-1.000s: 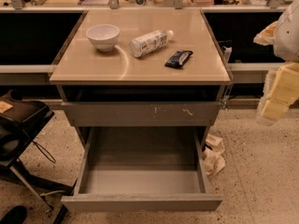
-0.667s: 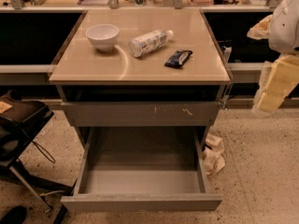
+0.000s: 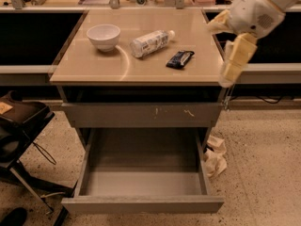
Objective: Place rxbar blueberry into middle drawer
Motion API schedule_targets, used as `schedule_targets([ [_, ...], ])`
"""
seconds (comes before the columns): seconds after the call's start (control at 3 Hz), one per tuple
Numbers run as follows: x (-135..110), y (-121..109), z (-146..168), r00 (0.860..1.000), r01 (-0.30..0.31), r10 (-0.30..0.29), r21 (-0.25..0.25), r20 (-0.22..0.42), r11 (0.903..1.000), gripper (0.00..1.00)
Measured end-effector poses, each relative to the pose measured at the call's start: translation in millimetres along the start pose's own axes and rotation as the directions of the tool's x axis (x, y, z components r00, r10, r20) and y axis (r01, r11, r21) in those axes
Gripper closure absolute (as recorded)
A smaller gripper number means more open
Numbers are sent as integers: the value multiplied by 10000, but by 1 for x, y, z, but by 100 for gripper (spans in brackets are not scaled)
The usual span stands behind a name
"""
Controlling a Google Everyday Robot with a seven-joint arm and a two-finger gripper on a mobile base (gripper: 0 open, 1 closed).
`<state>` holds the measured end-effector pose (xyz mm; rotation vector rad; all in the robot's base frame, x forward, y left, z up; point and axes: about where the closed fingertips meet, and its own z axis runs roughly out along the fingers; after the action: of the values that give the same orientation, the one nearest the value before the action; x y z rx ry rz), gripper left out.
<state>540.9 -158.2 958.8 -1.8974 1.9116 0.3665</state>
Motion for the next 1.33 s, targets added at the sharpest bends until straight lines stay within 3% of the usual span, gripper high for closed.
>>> schedule_targets([
  [0.33,-12,-61,24,9835,-16,-10,145,1807,9999,0],
  [0.67,-18,-82,22,9731,18,-130,491,2298,9988,0],
  [1.0,-20,-86,25,9719,-1,-130,557,2350,9984,0],
  [1.33,-13,-108,26,9647,-455,98,1297,2631,9905,0],
])
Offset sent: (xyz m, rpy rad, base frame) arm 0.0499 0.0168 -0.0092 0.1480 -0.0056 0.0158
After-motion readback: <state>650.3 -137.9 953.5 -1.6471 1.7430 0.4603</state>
